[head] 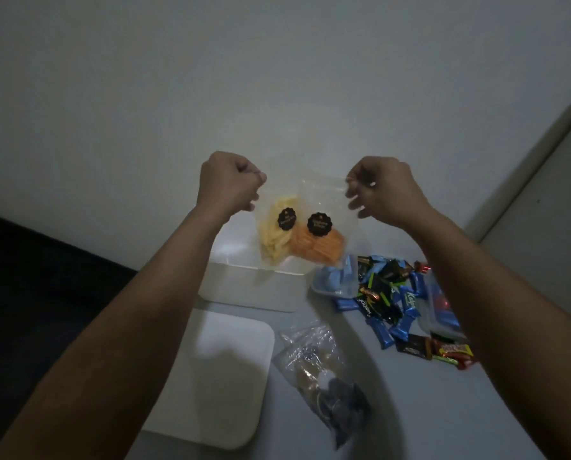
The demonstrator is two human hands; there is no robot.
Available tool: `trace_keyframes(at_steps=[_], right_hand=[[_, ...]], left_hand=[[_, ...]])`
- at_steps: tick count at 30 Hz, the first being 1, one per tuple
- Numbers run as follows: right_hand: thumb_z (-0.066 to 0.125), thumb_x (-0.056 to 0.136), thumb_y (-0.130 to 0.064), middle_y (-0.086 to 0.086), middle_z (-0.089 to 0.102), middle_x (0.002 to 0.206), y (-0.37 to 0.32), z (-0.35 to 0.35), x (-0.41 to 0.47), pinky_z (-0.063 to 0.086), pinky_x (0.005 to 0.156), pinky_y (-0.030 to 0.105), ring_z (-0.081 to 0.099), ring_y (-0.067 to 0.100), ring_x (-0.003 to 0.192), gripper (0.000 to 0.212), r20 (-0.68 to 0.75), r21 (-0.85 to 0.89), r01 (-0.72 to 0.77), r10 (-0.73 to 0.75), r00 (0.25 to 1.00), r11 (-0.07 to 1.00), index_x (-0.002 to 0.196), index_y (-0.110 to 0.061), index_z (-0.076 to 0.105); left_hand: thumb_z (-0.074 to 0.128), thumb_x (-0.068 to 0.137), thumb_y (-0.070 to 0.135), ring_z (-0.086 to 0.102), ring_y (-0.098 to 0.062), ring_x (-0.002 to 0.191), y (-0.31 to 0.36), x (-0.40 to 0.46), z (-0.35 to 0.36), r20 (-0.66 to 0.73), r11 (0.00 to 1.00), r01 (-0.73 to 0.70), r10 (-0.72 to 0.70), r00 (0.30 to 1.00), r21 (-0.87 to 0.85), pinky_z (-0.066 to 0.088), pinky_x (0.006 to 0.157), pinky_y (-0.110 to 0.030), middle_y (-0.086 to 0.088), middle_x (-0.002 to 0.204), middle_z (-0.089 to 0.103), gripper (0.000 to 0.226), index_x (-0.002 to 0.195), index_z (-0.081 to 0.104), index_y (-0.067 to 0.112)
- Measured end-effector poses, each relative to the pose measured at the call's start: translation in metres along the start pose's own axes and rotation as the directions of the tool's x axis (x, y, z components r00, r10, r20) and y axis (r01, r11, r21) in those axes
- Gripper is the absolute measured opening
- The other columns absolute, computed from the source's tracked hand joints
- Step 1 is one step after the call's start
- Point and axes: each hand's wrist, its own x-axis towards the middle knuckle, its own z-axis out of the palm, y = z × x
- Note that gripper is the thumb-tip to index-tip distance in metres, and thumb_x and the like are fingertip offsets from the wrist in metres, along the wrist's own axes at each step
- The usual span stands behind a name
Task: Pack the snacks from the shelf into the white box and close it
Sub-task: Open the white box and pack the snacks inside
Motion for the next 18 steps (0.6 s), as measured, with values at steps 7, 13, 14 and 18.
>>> trace_keyframes(at_steps=[7, 13, 14, 18], right_hand=[[0.052, 0.092, 0.000, 0.024, 0.067, 0.092, -0.016, 0.045, 0.038, 0.061, 0.056, 0.041, 0.071, 0.028, 0.063, 0.010, -0.034, 0.177, -0.230, 0.239, 0.970, 0.957, 0.087, -0.003, 0.060], [0.051, 0.080, 0.011, 0.021, 0.056, 0.107, -0.004, 0.098, 0.059, 0.061, 0.058, 0.047, 0.070, 0.036, 0.073, 0.036, 0.062, 0.135, -0.342, 0.336, 0.940, 0.930, 0.106, -0.014, 0.052], [0.053, 0.079, 0.013, 0.020, 0.057, 0.105, 0.000, 0.106, 0.061, 0.061, 0.060, 0.046, 0.070, 0.036, 0.076, 0.036, 0.071, 0.106, -0.349, 0.343, 0.937, 0.931, 0.104, -0.013, 0.055], [0.055, 0.079, 0.012, 0.021, 0.064, 0.090, 0.013, 0.134, 0.071, 0.061, 0.069, 0.048, 0.071, 0.038, 0.075, 0.024, 0.118, -0.045, -0.387, 0.390, 0.913, 0.921, 0.098, 0.008, 0.068]], left_hand=[[0.053, 0.075, 0.007, 0.070, -0.030, 0.055, -0.025, 0.041, 0.017, -0.098, 0.995, 0.097, -0.095, 0.991, 0.016, 0.058, 0.049, -0.050, -0.021, 0.076, 0.071, 0.020, 0.072, 0.067, -0.007], [0.053, 0.076, 0.006, 0.069, -0.029, 0.053, -0.065, 0.052, 0.049, -0.049, 0.975, 0.222, -0.222, 0.974, 0.002, 0.059, 0.049, -0.048, -0.022, 0.072, 0.070, 0.021, 0.070, 0.068, -0.007], [0.053, 0.077, 0.006, 0.069, -0.029, 0.053, -0.072, 0.054, 0.055, -0.038, 0.970, 0.244, -0.244, 0.969, 0.003, 0.059, 0.049, -0.047, -0.021, 0.070, 0.070, 0.021, 0.069, 0.069, -0.006], [0.054, 0.078, 0.005, 0.067, -0.029, 0.050, -0.098, 0.061, 0.079, -0.012, 0.953, 0.303, -0.303, 0.953, 0.011, 0.060, 0.052, -0.043, -0.016, 0.063, 0.068, 0.022, 0.062, 0.068, -0.001]])
